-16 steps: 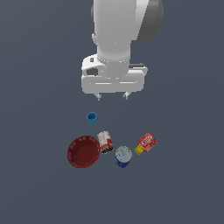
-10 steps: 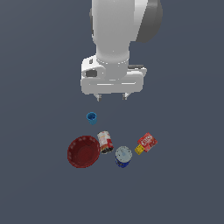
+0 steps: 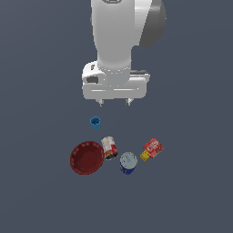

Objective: Pick up a designated object from a clutter of objects.

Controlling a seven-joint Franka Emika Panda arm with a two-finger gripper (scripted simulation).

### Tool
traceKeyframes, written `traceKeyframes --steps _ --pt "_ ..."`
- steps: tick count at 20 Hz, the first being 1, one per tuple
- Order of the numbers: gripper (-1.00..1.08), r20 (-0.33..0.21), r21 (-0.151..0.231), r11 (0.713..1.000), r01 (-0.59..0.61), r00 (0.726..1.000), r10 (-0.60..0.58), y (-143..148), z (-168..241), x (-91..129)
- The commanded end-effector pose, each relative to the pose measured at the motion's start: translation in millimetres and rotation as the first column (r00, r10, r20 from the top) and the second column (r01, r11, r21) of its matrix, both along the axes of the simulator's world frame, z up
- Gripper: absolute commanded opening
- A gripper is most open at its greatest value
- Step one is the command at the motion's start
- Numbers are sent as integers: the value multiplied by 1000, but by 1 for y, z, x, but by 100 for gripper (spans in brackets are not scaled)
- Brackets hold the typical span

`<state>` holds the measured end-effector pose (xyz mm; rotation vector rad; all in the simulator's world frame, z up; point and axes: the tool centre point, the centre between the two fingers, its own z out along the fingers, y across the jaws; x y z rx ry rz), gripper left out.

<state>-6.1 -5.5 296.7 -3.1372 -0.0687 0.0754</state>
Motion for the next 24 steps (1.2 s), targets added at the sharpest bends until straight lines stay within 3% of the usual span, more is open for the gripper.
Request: traceKeyframes --steps 1,14,24 --pt "100 0 0 1000 8 1000 -8 1 -2 3" --pt "100 14 -7 985 173 985 -172 15 -41 51" --pt "100 34 -8 923 385 922 -385 37 -107 106"
